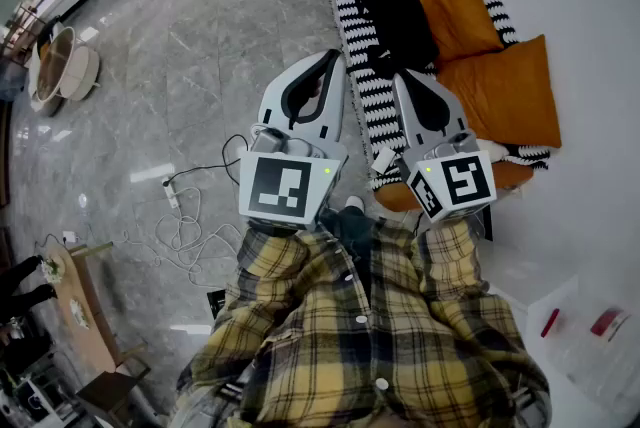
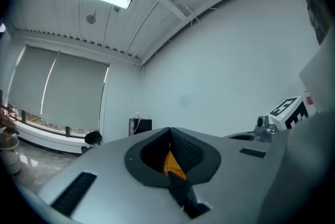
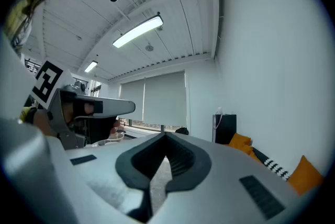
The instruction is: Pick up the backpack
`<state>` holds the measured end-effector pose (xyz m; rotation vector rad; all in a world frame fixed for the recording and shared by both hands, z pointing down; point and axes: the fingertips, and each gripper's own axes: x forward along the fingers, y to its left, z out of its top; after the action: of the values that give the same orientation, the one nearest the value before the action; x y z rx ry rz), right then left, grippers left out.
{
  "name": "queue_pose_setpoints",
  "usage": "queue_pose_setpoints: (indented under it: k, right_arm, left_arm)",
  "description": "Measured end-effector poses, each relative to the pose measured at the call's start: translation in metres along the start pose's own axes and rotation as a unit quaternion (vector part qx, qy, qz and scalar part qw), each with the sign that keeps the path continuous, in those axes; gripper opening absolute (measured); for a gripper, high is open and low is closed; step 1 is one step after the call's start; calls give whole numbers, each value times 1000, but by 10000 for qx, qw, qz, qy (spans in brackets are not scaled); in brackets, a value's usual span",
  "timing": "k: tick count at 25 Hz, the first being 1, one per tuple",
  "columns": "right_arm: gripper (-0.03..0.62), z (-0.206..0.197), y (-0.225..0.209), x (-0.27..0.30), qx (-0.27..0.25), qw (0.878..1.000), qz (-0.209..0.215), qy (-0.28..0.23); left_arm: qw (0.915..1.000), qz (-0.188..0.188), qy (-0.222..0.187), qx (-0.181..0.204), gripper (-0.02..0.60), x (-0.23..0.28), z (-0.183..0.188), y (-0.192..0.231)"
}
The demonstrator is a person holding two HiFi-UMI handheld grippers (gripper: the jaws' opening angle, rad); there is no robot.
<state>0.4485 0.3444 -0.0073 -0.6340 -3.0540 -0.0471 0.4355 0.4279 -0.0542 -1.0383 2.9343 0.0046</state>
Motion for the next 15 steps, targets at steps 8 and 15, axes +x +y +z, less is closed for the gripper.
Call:
queue_pose_setpoints:
  k: [8, 15]
  right_arm:
    - [15, 3, -12, -12, -63, 9999, 124, -18]
    - [15, -5, -7, -7, -18, 9987, 510, -4]
  left_arm:
    - [9998, 170, 24, 79, 17, 7, 0, -14]
    - [9988, 456, 44, 155, 17, 2, -3, -18]
